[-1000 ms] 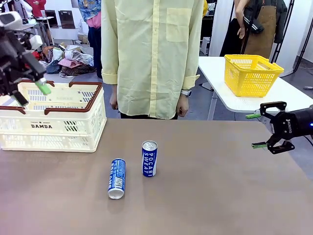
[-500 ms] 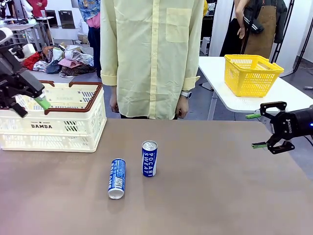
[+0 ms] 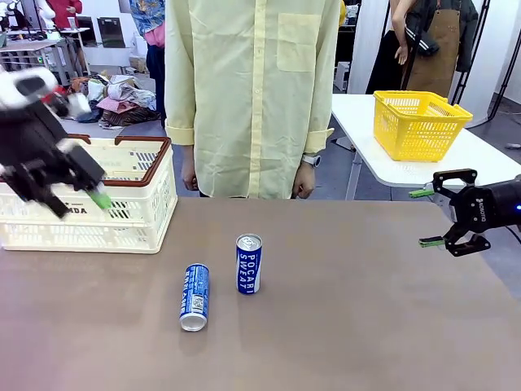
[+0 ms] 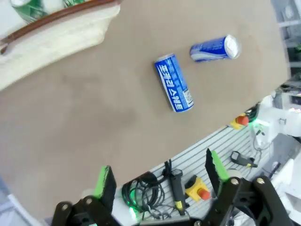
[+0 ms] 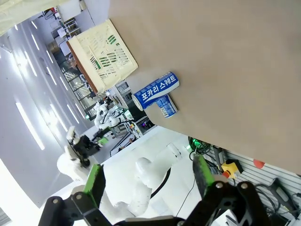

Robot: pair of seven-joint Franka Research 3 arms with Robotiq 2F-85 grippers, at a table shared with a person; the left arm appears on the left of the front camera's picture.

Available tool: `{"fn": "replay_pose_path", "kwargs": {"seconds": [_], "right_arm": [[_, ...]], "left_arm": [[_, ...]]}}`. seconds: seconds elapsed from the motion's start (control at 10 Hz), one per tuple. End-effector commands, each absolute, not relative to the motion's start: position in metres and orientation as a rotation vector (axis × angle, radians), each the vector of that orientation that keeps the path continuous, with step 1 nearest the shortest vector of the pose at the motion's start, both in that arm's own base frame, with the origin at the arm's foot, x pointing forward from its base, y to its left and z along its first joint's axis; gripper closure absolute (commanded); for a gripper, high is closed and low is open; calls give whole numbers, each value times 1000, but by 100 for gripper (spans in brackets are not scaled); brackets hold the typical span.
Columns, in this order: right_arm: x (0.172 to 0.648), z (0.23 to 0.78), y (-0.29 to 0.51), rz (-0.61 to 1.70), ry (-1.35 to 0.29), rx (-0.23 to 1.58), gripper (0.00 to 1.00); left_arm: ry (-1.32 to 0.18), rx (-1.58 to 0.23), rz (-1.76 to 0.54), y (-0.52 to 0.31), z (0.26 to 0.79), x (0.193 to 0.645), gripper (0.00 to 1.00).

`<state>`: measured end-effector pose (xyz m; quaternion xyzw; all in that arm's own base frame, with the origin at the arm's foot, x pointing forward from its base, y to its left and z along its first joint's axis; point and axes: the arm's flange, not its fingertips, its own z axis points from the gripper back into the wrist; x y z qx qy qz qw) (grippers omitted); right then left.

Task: Place the drinks into the Shopping basket.
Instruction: Pick up one drink and place it into the Shopping basket.

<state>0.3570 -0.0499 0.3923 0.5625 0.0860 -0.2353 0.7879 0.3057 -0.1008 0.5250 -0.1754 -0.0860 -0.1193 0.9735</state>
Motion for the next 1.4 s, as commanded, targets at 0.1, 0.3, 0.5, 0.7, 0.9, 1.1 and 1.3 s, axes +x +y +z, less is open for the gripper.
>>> {"fn": "replay_pose_path", "kwargs": {"seconds": [0.1,0.3,0.5,0.7,0.9,1.1,1.3], "right_arm": [[356,397,-51,-517,199,1210,0],[356,397,-51,-517,199,1210,0],[356,397,-51,-517,199,1210,0],[356,397,-51,-517,199,1210,0],[356,397,-51,-517,199,1210,0],[356,397,-51,-517,199,1210,0],[356,397,-51,-517,199,1210,0]], "left_arm": [[-268,-222,-178,-170,466,252,0],[-249,-182,-165,-207,429,261,0],[-277,-148,-151,-238,395,267,0],[-226,-151,-171,-250,359,283,0],[-177,-149,-186,-256,329,301,0],[-160,-165,-168,-265,309,315,0],[-163,-189,-168,-272,301,321,0]]}}
